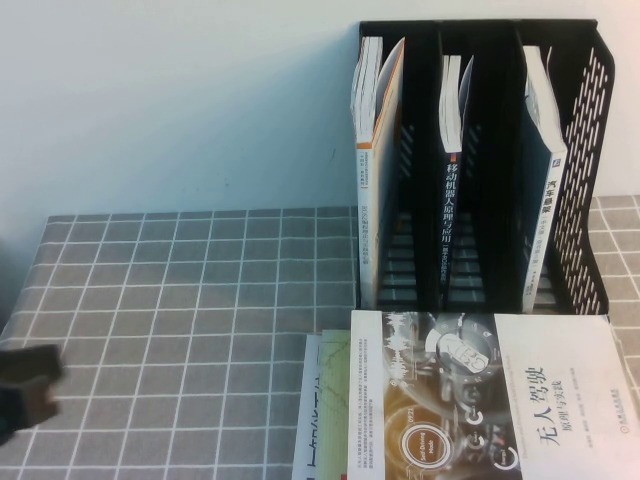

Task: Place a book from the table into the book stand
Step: Push book with right arm

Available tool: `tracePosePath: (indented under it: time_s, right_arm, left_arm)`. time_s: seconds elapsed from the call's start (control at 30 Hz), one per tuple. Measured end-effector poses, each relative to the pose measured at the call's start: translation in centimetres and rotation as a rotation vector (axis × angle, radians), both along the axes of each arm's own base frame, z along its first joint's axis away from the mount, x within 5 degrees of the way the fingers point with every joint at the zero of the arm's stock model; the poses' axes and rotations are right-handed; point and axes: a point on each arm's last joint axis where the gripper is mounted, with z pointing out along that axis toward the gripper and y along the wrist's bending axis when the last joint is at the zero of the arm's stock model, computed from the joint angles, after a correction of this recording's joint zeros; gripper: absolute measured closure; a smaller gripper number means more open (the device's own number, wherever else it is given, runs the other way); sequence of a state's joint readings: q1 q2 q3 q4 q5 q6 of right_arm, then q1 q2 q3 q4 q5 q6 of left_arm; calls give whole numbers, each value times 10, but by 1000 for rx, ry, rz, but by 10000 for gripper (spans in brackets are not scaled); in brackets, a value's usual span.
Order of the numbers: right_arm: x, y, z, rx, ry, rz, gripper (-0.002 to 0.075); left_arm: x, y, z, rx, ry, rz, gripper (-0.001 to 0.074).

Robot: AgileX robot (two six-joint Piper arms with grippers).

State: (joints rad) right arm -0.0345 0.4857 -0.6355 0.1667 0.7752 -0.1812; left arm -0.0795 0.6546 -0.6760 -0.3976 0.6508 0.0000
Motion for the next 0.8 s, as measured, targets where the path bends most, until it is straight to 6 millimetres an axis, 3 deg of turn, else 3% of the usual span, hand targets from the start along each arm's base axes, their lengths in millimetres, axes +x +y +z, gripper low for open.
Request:
tracePosePath:
  time_s: [0.23,0.47,0.8]
  right_arm:
    - [56,9,-31,66,308,116,729]
    - [104,15,-69,142,463,186,729]
    - [133,16,-100,172,542,177,729]
  left_arm:
    - [42,-35,-13,-193,174,-334,738]
    - [82,-51,-39,-327,240,-436,738]
    - [92,-85,-59,-322,289,-507,738]
